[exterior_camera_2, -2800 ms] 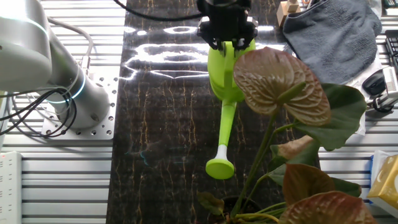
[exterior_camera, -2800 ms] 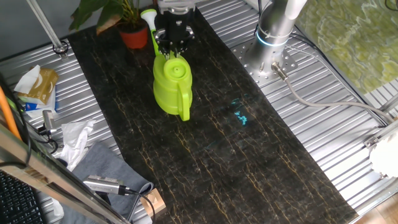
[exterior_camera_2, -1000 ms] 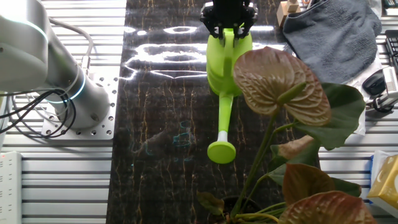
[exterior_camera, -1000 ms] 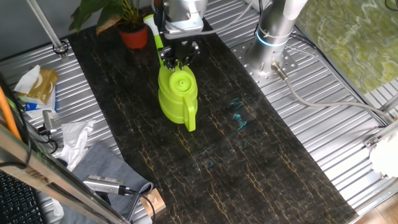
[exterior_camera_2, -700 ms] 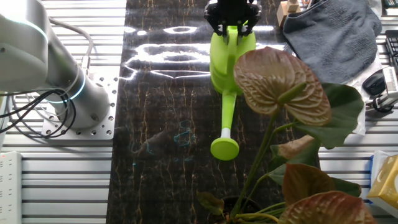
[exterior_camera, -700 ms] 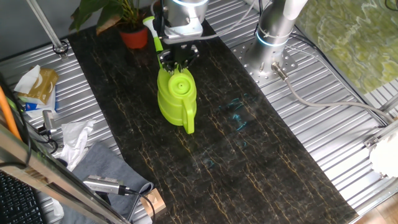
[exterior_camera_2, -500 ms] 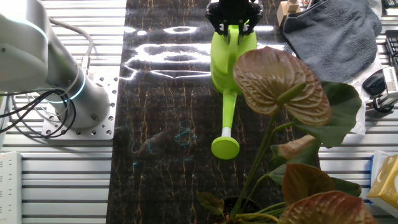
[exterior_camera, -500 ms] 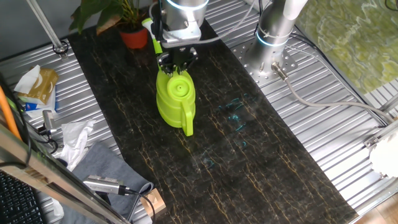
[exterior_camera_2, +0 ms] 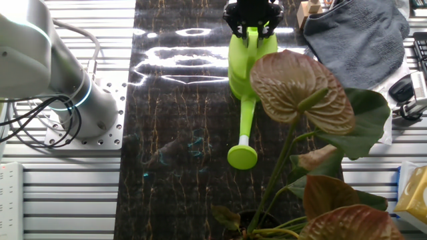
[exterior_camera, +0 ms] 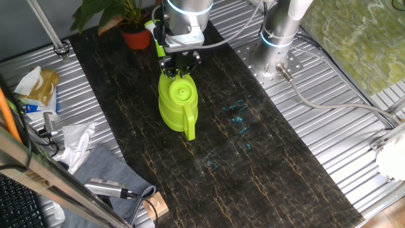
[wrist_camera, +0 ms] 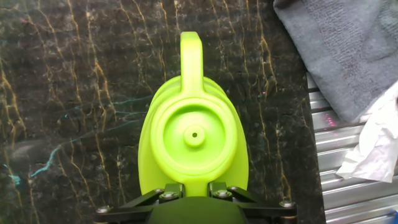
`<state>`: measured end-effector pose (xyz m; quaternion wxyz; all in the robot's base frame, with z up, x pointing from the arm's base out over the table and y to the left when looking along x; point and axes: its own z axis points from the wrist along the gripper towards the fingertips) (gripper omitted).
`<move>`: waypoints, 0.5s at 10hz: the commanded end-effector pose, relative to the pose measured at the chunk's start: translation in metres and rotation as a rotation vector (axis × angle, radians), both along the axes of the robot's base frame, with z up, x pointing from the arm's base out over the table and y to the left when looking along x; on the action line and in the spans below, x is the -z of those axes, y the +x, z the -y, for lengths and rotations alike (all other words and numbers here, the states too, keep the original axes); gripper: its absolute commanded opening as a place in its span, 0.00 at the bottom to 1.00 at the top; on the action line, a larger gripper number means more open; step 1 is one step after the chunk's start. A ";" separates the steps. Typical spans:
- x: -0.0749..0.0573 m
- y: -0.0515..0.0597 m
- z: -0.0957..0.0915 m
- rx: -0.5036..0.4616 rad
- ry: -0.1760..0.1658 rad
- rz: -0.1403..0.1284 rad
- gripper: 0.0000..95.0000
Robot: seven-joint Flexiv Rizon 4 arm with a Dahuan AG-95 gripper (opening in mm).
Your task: Water the plant
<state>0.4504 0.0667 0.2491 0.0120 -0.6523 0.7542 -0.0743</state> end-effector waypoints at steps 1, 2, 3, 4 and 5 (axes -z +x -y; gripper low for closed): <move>0.001 0.001 0.000 0.005 -0.005 0.002 0.00; 0.003 0.002 -0.001 0.009 -0.007 0.003 0.00; 0.005 0.003 -0.001 0.010 -0.007 0.003 0.00; 0.006 0.003 -0.002 0.011 -0.007 0.003 0.00; 0.008 0.004 -0.002 0.013 -0.007 0.006 0.00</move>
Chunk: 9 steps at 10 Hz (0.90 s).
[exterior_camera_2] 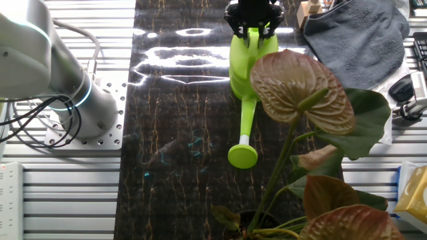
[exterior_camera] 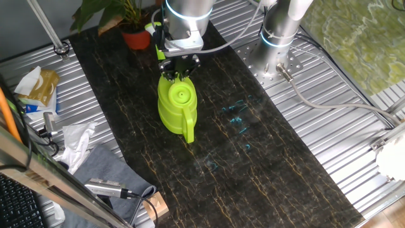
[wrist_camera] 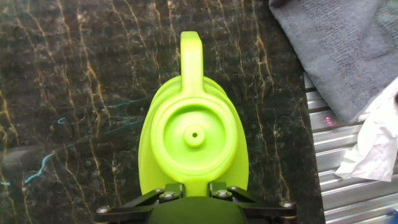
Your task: Water the plant
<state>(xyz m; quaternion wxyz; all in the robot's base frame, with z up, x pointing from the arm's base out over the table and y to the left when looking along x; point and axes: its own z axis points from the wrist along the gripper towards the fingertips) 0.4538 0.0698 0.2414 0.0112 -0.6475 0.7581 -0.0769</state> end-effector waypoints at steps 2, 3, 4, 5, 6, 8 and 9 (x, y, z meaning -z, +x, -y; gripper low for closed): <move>0.003 0.002 -0.001 0.006 -0.002 0.004 0.00; 0.003 0.002 -0.001 0.006 -0.002 0.005 0.00; 0.003 0.003 -0.002 0.009 -0.004 0.006 0.00; 0.004 0.004 -0.002 0.008 -0.006 0.005 0.00; 0.005 0.004 -0.002 0.007 -0.005 0.006 0.00; 0.007 0.004 -0.003 0.011 -0.005 0.006 0.00; 0.008 0.004 -0.003 0.014 -0.006 0.006 0.00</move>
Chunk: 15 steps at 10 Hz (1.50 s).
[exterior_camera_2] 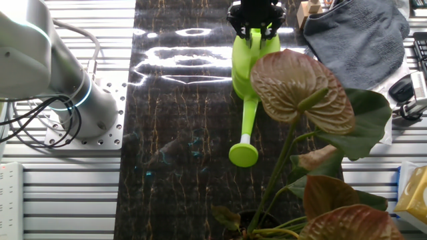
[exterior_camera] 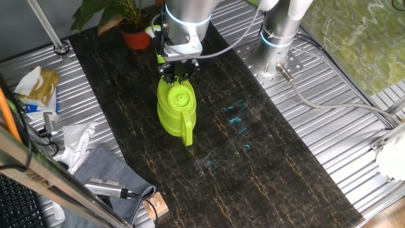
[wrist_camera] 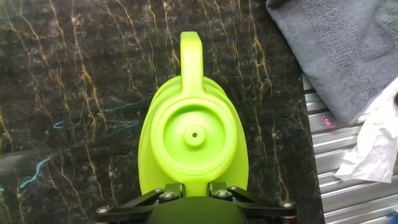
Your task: Water the plant
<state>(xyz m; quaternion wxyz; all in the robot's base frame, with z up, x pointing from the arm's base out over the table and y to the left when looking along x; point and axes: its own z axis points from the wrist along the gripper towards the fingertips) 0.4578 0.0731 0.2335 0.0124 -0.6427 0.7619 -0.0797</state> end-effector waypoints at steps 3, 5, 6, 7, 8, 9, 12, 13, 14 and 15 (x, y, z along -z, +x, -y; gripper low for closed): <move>0.002 0.000 0.000 0.005 -0.005 -0.004 0.00; 0.005 0.000 0.000 0.005 -0.014 -0.016 0.00; 0.008 0.000 0.000 0.009 -0.015 -0.026 0.00; 0.011 0.000 -0.001 0.007 -0.014 -0.031 0.00; 0.013 0.000 -0.001 0.004 -0.014 -0.037 0.00; 0.015 -0.001 -0.001 0.000 -0.013 -0.038 0.00; 0.020 -0.001 -0.002 -0.010 -0.015 -0.043 0.00; 0.021 -0.001 -0.002 -0.014 -0.016 -0.043 0.00; 0.023 -0.001 -0.002 -0.016 -0.017 -0.043 0.00; 0.024 0.000 -0.003 -0.024 -0.021 -0.043 0.00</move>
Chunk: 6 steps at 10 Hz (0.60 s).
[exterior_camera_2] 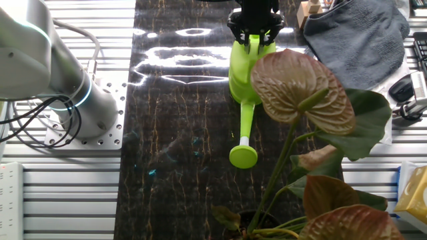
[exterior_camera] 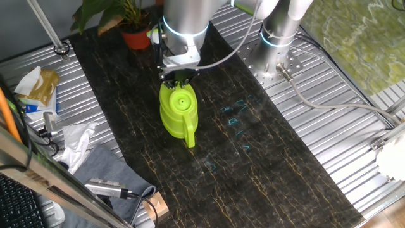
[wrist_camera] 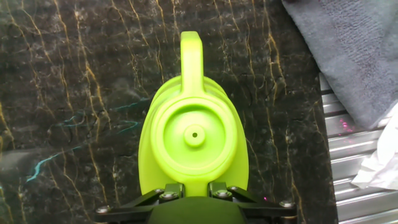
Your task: Water the plant
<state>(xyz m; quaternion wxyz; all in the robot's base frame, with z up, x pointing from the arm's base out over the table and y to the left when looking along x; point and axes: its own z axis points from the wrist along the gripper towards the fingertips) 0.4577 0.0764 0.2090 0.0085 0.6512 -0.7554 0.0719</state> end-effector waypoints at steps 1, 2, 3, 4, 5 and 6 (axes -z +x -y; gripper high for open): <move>0.000 0.000 0.000 -0.013 -0.007 0.000 0.00; 0.001 0.001 -0.001 -0.025 -0.012 0.002 0.00; 0.001 0.002 -0.002 -0.038 -0.015 0.004 0.00; 0.002 0.002 -0.002 -0.049 -0.017 0.006 0.00; 0.003 0.002 -0.003 -0.062 -0.019 0.010 0.00; 0.004 0.002 -0.003 -0.073 -0.017 0.015 0.00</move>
